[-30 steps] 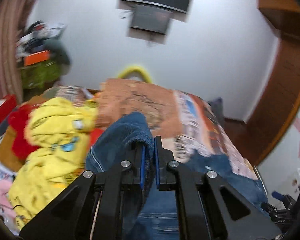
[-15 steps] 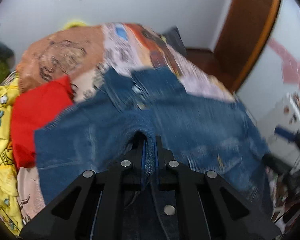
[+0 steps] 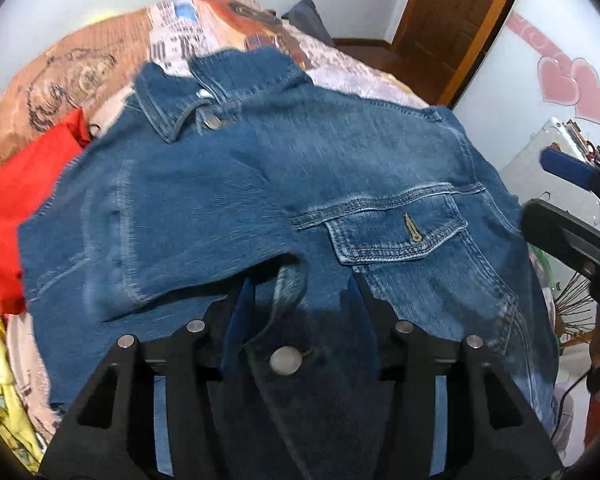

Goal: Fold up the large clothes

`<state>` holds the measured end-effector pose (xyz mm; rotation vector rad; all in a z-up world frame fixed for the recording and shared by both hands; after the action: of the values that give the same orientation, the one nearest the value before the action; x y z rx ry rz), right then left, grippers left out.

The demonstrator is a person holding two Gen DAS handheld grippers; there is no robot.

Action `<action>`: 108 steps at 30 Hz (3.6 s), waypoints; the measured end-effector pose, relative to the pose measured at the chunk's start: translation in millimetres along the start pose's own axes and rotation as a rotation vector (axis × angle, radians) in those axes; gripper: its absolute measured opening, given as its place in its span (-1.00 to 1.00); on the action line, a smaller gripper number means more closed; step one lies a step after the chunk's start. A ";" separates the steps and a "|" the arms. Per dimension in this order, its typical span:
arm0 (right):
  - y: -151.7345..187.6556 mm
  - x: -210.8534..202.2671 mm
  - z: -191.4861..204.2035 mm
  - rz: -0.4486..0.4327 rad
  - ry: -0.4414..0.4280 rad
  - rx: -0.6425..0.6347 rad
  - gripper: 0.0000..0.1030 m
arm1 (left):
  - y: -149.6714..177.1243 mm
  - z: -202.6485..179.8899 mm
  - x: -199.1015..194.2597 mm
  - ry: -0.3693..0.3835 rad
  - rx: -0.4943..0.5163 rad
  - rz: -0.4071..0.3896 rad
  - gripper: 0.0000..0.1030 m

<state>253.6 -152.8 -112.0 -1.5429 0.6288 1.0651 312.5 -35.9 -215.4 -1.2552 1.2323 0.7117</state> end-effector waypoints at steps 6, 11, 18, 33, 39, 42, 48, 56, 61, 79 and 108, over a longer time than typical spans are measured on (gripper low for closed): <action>-13.9 -2.3 28.3 -0.026 -0.016 -0.065 0.99 | 10.7 40.6 -50.0 -0.075 -0.067 -0.121 0.18; -27.0 4.0 60.4 -0.029 -0.037 -0.134 0.99 | 24.5 91.3 -87.8 -0.204 -0.134 -0.208 0.40; -37.1 36.3 119.0 0.040 -0.054 -0.305 0.99 | 59.7 164.0 -93.3 -0.312 -0.249 -0.188 0.41; -43.0 118.3 186.7 0.179 0.047 -0.571 0.43 | 95.9 201.7 -56.9 -0.285 -0.350 -0.101 0.41; -47.0 110.1 181.4 0.183 -0.056 -0.529 -0.61 | 92.2 198.8 -56.4 -0.281 -0.351 -0.099 0.41; -50.3 99.5 179.9 0.133 -0.058 -0.512 -0.72 | 88.4 193.4 -62.2 -0.283 -0.341 -0.112 0.41; -70.5 50.8 142.2 -0.004 -0.094 -0.388 -0.74 | 75.3 176.3 -76.4 -0.305 -0.303 -0.142 0.41; -79.8 5.8 57.0 -0.112 -0.136 -0.157 -0.76 | 56.3 153.8 -84.2 -0.299 -0.279 -0.169 0.56; -63.3 4.1 17.4 -0.100 -0.175 -0.044 -0.76 | 46.7 142.1 -75.6 -0.281 -0.266 -0.156 0.57; 10.3 67.4 -51.6 0.103 -0.253 0.174 -0.73 | 61.1 133.0 1.4 -0.254 -0.268 0.017 0.64; 110.8 34.6 -216.1 0.136 -0.215 0.743 0.31 | -19.9 31.6 -45.3 -0.154 -0.110 -0.155 0.72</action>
<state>239.8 -382.4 -197.3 -0.7420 0.8636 0.9297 328.3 -1.0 -170.9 -1.3440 0.9703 0.7552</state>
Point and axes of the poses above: each gripper's, at about its wrist camera, not at the fingertips, and x roughly the way its jaws point, z to its left, y to its underside, the point moved 3 cm from there along x, roughly the way its jaws point, and after that the axes turned 11 degrees about z, right-handed, at the moved point
